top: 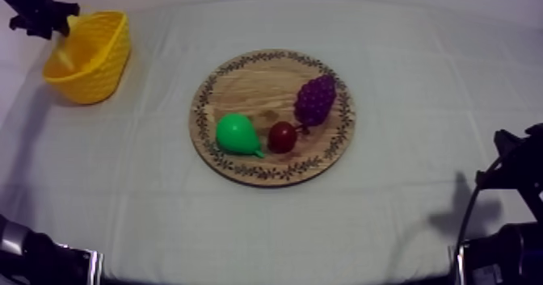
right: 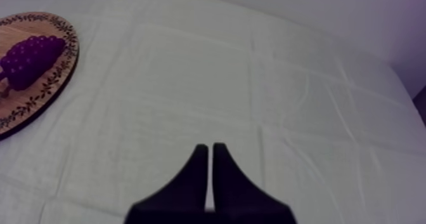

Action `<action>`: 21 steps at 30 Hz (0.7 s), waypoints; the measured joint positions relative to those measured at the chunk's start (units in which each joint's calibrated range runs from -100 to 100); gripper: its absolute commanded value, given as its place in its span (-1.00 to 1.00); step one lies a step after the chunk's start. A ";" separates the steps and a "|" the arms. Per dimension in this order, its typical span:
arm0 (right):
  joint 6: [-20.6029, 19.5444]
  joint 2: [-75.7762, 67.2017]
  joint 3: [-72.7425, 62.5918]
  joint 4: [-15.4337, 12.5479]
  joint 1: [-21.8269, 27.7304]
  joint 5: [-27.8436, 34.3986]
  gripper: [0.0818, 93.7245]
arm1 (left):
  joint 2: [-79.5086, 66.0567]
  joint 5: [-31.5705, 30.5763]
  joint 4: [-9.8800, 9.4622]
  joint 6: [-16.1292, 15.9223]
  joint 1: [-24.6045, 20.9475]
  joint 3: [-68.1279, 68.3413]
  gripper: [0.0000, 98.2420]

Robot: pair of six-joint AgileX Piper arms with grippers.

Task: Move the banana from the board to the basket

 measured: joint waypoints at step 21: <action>0.00 0.00 0.00 0.00 0.00 0.00 -0.99 | -21.39 1.85 1.86 -1.77 1.45 9.77 0.58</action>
